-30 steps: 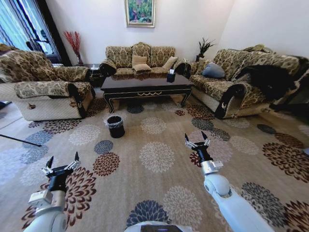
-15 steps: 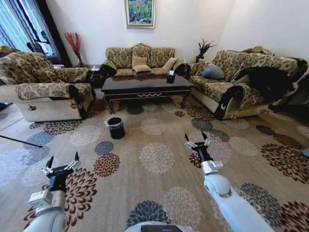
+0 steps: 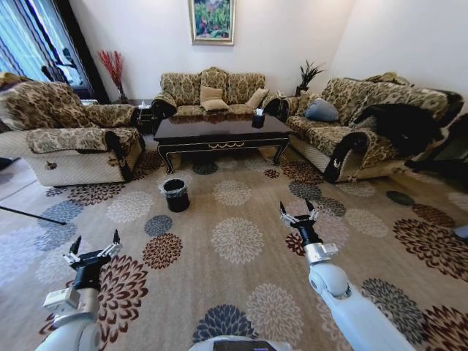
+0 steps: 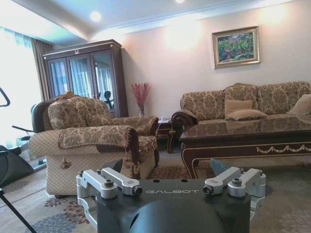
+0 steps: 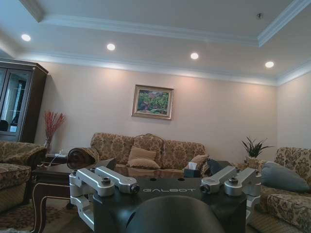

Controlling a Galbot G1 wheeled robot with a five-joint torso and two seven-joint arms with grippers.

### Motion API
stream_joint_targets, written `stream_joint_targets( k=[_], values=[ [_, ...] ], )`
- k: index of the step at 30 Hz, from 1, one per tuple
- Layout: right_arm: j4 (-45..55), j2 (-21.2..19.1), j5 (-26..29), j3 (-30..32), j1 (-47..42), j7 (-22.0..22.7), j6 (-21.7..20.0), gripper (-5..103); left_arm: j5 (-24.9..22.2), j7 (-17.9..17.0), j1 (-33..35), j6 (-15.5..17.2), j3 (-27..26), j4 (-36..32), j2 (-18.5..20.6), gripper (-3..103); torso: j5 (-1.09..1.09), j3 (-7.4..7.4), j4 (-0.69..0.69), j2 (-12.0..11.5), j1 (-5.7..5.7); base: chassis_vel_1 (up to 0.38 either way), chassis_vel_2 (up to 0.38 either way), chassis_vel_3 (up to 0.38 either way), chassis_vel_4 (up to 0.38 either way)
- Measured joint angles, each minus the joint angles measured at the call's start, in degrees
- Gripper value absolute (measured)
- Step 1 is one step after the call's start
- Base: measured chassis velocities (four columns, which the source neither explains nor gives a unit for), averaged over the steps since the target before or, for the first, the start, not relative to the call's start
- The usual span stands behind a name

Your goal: Move to the front of the table and pick up the trash from the floor, then place it into the trash bin.

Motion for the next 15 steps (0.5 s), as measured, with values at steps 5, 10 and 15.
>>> stream_joint_targets(
  k=[5, 10, 15],
  values=[
    [0.00, 0.00, 0.00, 0.00, 0.00, 0.00, 0.00, 100, 0.00, 0.00, 0.00, 0.00, 0.00, 0.00, 0.00, 100, 0.00, 0.65, 0.00, 1.21, 0.54, 0.000, 0.000, 0.000, 0.000],
    [0.00, 0.00, 0.00, 0.00, 0.00, 0.00, 0.00, 100, 0.00, 0.00, 0.00, 0.00, 0.00, 0.00, 0.00, 100, 0.00, 1.36, 0.00, 2.42, 1.04, 0.000, 0.000, 0.000, 0.000],
    [0.00, 0.00, 0.00, 0.00, 0.00, 0.00, 0.00, 100, 0.00, 0.00, 0.00, 0.00, 0.00, 0.00, 0.00, 100, 0.00, 2.09, 0.00, 3.66, 1.55, 0.000, 0.000, 0.000, 0.000]
  ],
)
